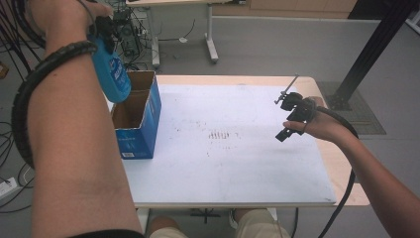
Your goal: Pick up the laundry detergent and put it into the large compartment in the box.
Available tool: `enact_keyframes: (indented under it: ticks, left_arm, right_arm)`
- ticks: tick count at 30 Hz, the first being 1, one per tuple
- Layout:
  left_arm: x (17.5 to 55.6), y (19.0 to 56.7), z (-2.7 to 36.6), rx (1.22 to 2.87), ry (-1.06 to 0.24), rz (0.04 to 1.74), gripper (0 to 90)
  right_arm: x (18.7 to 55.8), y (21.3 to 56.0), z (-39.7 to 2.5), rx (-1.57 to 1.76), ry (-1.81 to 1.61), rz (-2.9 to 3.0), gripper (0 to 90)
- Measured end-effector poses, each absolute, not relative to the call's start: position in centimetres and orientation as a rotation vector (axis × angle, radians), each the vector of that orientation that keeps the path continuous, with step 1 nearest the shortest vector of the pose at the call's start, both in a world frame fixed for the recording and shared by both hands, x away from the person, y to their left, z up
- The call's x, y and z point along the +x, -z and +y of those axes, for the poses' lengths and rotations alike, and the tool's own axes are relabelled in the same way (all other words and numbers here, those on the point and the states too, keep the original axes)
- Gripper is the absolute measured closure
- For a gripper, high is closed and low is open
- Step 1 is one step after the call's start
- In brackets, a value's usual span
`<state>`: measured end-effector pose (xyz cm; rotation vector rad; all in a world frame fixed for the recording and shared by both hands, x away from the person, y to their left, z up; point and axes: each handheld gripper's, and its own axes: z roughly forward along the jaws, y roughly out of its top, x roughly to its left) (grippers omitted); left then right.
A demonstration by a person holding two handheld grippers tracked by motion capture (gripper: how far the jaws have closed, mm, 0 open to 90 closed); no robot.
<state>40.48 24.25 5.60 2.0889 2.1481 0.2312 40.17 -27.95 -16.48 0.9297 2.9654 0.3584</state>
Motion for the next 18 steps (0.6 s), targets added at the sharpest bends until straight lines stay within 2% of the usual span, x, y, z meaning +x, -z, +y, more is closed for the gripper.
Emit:
enact_keyframes:
  ticks: [18]
  left_arm:
    - [41.6,2.0,25.3,2.089,-0.177,2.176,37.7]
  right_arm:
    - [40.2,17.0,-27.8,0.939,-0.341,2.967,7.2]
